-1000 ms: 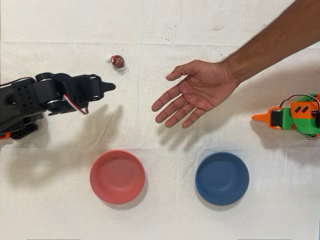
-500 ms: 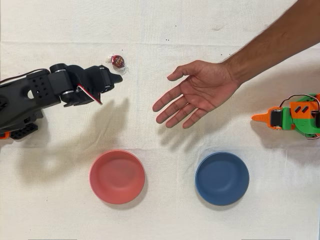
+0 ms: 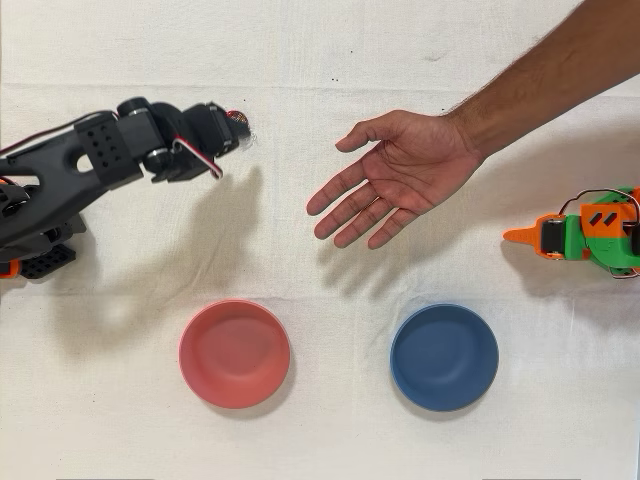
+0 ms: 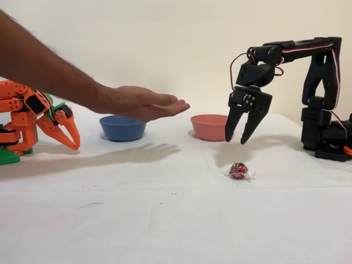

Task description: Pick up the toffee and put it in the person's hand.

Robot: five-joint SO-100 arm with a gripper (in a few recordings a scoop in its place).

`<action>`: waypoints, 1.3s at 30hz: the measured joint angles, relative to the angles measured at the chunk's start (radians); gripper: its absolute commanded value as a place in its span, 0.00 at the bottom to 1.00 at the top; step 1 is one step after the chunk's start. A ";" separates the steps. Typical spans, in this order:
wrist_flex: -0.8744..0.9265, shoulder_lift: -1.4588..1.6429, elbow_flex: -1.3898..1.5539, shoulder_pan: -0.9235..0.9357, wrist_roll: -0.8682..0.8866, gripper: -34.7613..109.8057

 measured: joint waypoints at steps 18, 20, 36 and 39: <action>-0.002 -0.137 -0.074 -0.054 0.008 0.37; -0.014 -0.146 -0.075 -0.064 0.008 0.37; -0.037 -0.224 -0.080 -0.078 0.043 0.38; -0.040 -0.242 -0.094 -0.077 0.044 0.38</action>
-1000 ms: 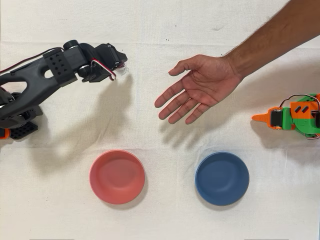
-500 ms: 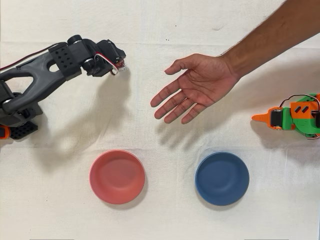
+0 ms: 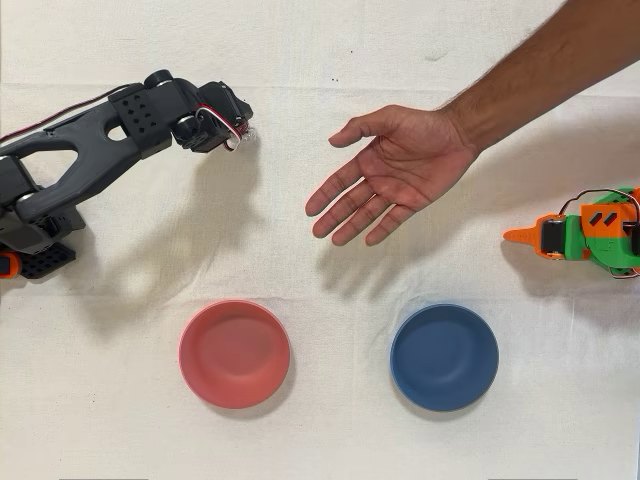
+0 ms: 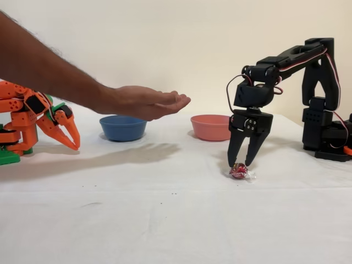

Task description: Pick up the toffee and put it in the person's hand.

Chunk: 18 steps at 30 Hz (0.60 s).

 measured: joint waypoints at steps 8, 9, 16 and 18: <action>0.000 -0.051 -0.025 0.000 0.017 0.38; 0.000 -0.055 -0.029 0.000 0.017 0.38; 0.000 -0.103 -0.064 0.000 0.032 0.37; 0.000 -0.103 -0.067 0.000 0.035 0.37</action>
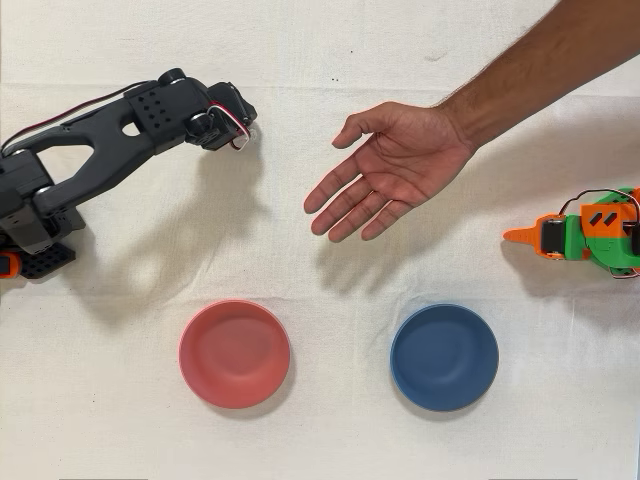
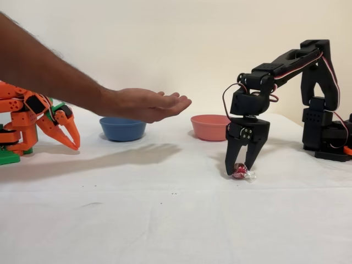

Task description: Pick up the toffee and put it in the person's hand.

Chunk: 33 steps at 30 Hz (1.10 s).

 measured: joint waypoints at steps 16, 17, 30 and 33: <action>-0.017 -0.035 -0.026 0.000 0.015 0.33; -0.018 -0.035 -0.026 0.000 0.011 0.33; -0.018 -0.035 -0.026 -0.018 0.017 0.34; -0.018 -0.035 -0.026 -0.018 0.011 0.34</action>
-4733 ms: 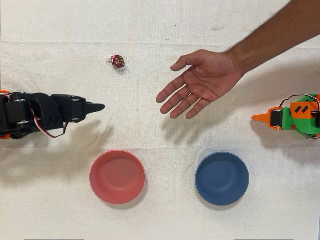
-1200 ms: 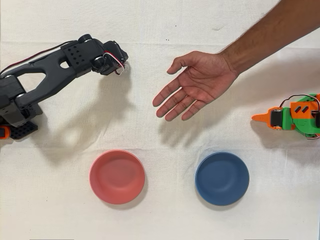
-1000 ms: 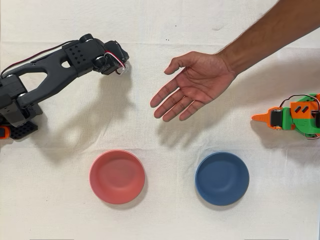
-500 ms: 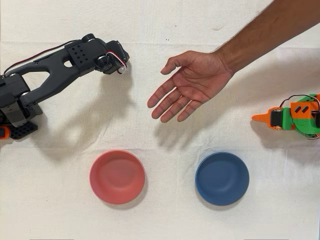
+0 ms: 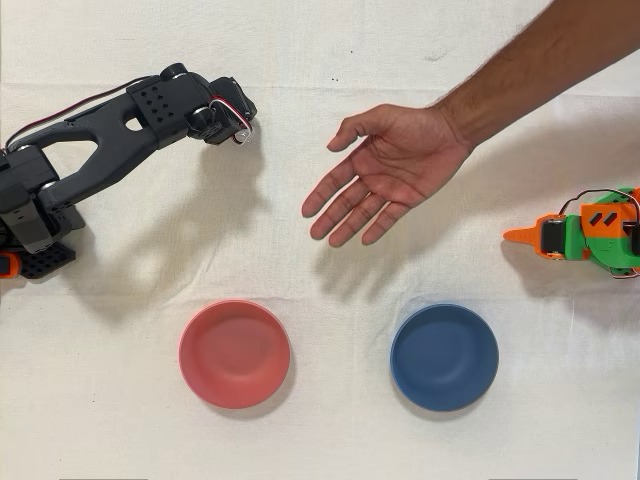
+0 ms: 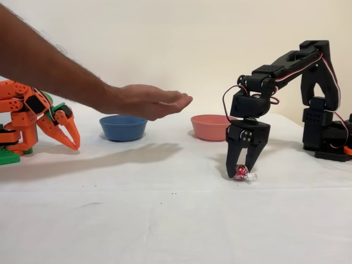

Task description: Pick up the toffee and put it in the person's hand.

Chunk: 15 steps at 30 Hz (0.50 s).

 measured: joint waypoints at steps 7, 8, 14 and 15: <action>-0.021 0.071 0.014 0.005 -0.006 0.34; -0.028 0.089 0.026 0.005 -0.006 0.34; -0.049 0.202 0.097 0.025 -0.006 0.34; -0.049 0.225 0.112 0.031 -0.006 0.34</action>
